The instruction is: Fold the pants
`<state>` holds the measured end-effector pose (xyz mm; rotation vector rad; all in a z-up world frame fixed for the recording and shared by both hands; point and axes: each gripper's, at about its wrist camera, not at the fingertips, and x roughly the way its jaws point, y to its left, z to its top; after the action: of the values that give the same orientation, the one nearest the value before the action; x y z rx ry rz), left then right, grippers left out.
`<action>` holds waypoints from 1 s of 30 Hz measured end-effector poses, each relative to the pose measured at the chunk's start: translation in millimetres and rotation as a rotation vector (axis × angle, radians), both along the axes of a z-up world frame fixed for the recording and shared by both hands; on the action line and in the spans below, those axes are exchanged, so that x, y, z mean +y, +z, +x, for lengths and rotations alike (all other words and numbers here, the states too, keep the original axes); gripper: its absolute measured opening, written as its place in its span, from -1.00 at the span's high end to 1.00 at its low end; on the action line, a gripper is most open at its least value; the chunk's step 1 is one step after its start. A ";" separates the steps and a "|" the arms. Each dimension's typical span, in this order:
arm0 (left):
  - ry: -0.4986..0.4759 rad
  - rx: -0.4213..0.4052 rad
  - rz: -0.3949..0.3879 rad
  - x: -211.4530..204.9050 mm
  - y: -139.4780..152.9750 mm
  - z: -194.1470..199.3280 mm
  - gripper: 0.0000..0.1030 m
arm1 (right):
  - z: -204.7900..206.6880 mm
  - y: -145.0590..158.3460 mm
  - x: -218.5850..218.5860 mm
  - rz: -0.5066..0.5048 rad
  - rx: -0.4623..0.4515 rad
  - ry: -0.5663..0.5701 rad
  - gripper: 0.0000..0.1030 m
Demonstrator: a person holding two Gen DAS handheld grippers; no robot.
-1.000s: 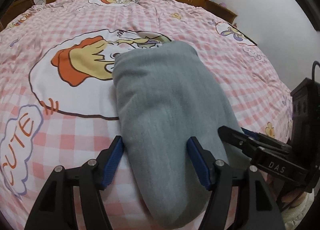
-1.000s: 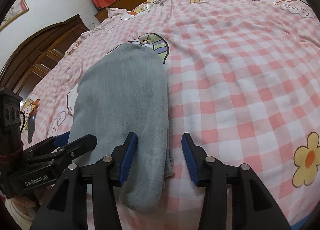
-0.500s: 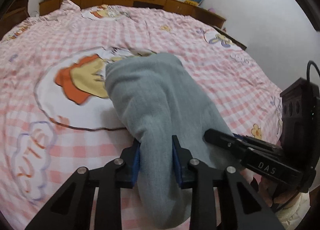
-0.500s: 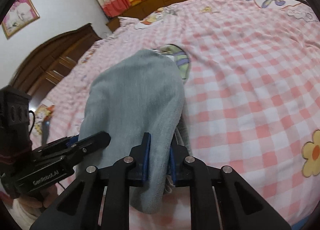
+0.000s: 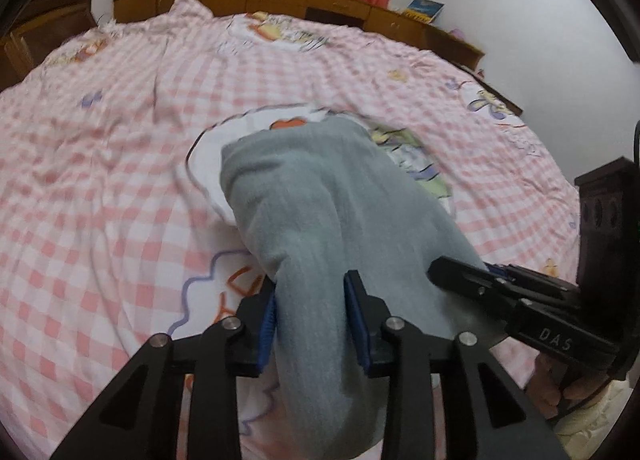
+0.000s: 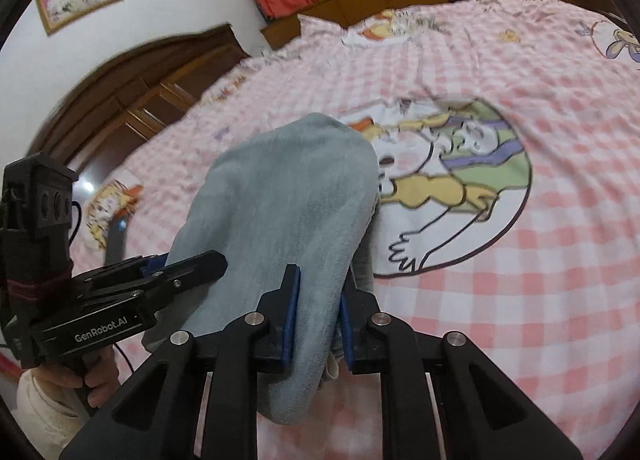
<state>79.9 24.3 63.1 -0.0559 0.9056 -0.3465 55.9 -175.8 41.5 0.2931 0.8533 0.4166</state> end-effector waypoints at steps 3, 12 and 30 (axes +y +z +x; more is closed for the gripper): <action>0.034 0.003 -0.002 8.5 -22.2 -0.5 -0.09 | 4.7 -16.0 3.5 -0.016 0.033 0.008 0.58; 0.062 -0.068 -0.036 14.1 5.5 -34.0 0.24 | -8.3 -5.9 -6.6 -0.042 0.042 0.015 0.30; 0.092 0.013 0.002 -7.6 -19.9 -53.8 0.26 | -27.4 -31.5 -5.9 -0.081 0.087 -0.001 0.23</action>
<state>26.0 16.6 43.2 -0.0975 0.9127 -0.2602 28.5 -181.7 10.0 0.2384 0.9531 0.3690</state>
